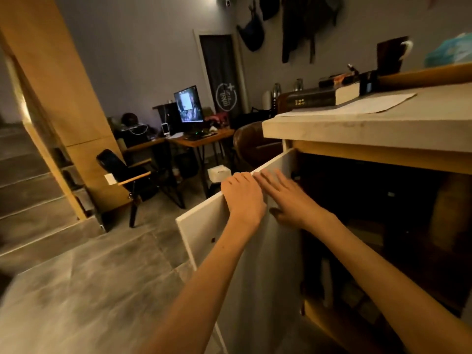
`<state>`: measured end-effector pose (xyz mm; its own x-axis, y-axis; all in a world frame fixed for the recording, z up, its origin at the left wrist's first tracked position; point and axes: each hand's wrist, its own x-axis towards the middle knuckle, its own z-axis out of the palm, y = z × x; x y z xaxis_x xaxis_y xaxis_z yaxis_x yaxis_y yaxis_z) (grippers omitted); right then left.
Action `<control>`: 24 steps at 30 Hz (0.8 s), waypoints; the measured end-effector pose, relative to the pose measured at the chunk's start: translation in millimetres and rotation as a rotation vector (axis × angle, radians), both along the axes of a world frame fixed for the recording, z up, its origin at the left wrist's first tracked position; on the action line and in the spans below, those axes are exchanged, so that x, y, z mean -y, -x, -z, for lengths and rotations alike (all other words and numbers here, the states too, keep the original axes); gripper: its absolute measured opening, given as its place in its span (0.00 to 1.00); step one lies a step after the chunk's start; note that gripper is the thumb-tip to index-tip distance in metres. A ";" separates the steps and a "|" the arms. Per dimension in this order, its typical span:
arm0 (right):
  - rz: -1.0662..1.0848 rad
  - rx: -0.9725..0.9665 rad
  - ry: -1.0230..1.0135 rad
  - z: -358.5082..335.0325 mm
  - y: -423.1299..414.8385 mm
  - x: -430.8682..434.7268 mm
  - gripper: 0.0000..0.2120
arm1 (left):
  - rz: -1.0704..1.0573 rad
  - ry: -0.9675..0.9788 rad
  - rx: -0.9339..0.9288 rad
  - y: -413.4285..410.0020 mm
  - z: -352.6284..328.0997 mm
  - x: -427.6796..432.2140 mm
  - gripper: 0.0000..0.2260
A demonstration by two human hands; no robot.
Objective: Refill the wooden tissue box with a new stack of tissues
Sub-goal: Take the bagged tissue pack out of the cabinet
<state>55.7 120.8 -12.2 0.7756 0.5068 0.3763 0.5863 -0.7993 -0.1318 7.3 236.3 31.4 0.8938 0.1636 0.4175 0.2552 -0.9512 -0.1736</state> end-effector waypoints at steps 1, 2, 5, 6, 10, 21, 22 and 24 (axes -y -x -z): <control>-0.029 -0.003 0.003 0.5 -8.1 1.7 0.48 | -0.029 -0.027 0.016 -10.6 4.7 4.4 0.21; -0.043 0.009 -0.014 3.2 -14.0 5.6 0.45 | -0.058 -0.036 0.041 -20.1 9.0 6.7 0.22; 0.062 0.046 -0.184 28.7 -24.4 35.7 0.26 | -0.081 -0.081 0.139 -50.1 23.1 8.1 0.21; 0.136 0.025 -0.219 42.6 -25.3 50.0 0.20 | -0.068 -0.101 0.168 -60.8 28.7 9.4 0.22; 0.431 -0.180 -0.169 113.2 -26.4 118.1 0.18 | 0.003 -0.103 0.305 -100.9 45.5 28.7 0.22; 0.611 -0.210 0.166 202.8 -69.4 195.8 0.56 | 0.030 -0.138 0.596 -150.7 76.6 11.3 0.43; 0.608 -0.287 0.157 202.0 -81.2 193.1 0.59 | 0.007 -0.169 0.603 -147.8 77.4 13.6 0.42; 0.591 -0.497 0.105 199.8 -100.5 189.8 0.62 | -0.015 -0.204 0.606 -142.7 78.4 16.7 0.42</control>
